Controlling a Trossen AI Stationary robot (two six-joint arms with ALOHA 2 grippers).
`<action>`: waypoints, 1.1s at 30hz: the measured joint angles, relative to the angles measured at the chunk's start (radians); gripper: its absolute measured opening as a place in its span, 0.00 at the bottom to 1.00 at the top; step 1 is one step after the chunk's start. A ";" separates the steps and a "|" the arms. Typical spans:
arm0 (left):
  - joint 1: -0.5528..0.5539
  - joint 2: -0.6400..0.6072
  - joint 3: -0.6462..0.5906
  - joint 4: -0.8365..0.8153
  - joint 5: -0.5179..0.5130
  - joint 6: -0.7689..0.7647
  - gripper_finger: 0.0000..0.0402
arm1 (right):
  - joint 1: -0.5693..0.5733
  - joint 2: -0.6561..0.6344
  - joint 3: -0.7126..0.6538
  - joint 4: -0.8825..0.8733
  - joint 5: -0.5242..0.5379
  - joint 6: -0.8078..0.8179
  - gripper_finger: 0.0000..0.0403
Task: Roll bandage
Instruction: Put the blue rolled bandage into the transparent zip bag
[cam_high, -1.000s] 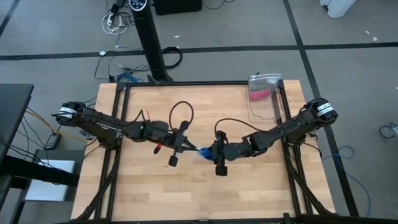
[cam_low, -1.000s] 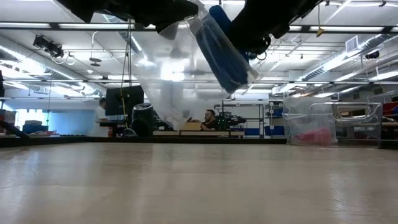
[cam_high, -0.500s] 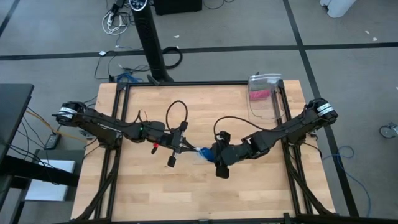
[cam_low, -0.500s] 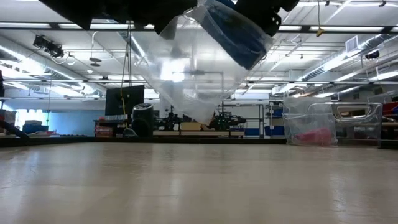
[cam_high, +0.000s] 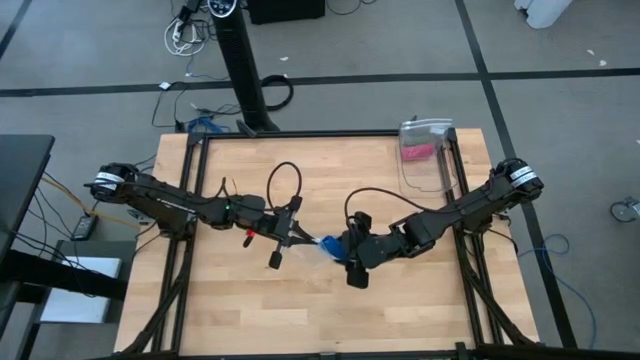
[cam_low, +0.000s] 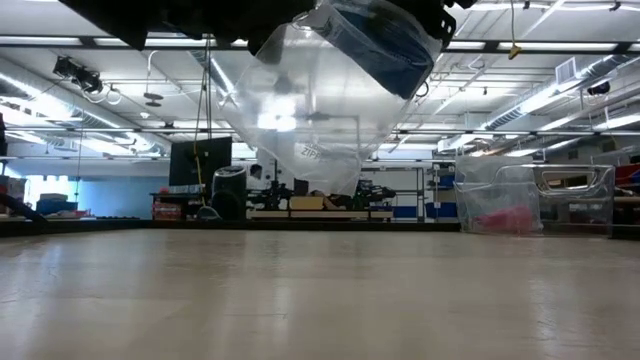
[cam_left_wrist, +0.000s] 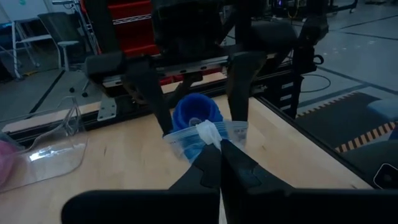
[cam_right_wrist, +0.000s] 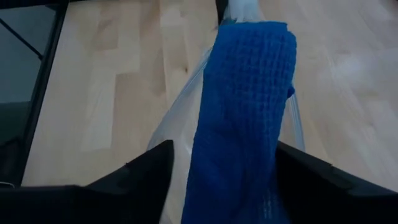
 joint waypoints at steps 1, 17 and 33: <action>0.000 0.000 0.000 0.000 0.000 0.000 0.00 | 0.000 0.000 0.000 0.001 0.000 0.004 0.70; 0.000 0.001 0.000 -0.002 -0.004 0.006 0.00 | 0.048 -0.002 0.001 -0.002 0.074 -0.021 0.67; -0.001 0.002 -0.055 0.068 -0.012 -0.012 0.00 | 0.034 0.030 0.003 0.003 0.039 0.011 0.52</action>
